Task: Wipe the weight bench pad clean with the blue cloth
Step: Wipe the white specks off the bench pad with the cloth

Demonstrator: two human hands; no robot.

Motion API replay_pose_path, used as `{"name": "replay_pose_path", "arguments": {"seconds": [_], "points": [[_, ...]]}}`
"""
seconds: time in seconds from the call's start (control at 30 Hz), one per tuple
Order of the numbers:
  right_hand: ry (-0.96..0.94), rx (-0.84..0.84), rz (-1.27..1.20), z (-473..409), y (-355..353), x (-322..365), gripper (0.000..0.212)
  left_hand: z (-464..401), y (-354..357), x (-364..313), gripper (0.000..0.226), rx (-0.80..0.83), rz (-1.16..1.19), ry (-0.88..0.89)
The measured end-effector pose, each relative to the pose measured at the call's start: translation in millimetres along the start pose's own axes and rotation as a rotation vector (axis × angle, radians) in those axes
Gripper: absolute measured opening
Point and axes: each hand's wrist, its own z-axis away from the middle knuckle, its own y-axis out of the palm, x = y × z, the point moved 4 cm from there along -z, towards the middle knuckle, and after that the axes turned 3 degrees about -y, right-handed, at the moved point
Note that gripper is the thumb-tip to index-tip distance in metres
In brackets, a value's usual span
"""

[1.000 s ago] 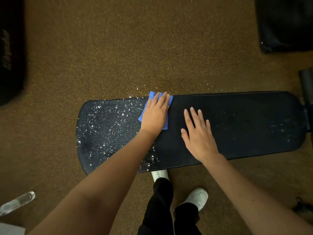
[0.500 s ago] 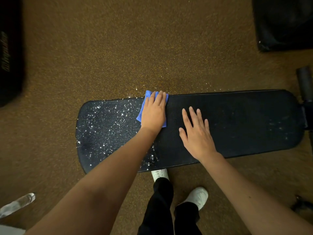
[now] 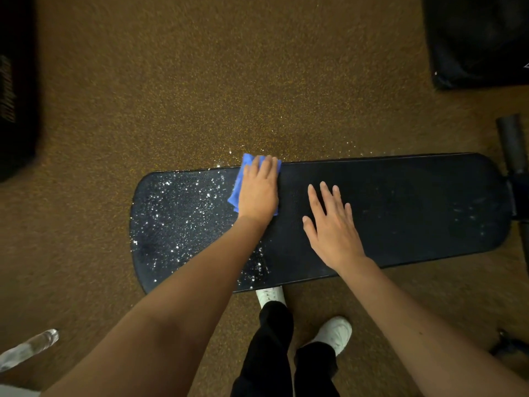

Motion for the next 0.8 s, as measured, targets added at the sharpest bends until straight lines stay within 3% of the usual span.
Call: {"name": "replay_pose_path", "arguments": {"seconds": [0.13, 0.3, 0.37, 0.47, 0.53, 0.6, 0.67, 0.8], "points": [[0.012, 0.001, 0.024, -1.4, 2.9, 3.1, 0.061, 3.9, 3.1, 4.9, 0.051, 0.051, -0.089, 0.043], [0.002, -0.009, 0.006, -1.6, 5.1, 3.8, 0.060, 13.8, -6.2, 54.6, 0.060, -0.057, -0.105, -0.233], [0.003, -0.005, 0.009, -1.0, 5.4, 4.7, 0.061, 12.9, -3.3, 53.2, 0.051, -0.060, -0.032, -0.264], [-0.004, 0.007, 0.048, -0.9, 8.0, 4.4, 0.061, 8.9, -0.7, 23.9, 0.045, -0.013, 0.015, -0.116], [-0.019, 0.004, 0.097, -0.4, 10.8, 4.3, 0.061, 12.7, 2.5, 5.3, 0.049, 0.029, -0.035, 0.056], [-0.039, -0.004, 0.142, 0.9, 13.0, 4.2, 0.061, 14.1, 3.2, 6.4, 0.049, 0.008, -0.095, 0.114], [-0.054, -0.001, 0.153, 1.9, 13.3, 3.6, 0.060, 13.5, 2.5, 19.9, 0.050, -0.026, -0.107, 0.059], [-0.090, 0.024, 0.171, 1.9, 11.6, -1.2, 0.059, 22.0, 2.5, 36.9, 0.053, -0.113, -0.004, -0.237]]}}
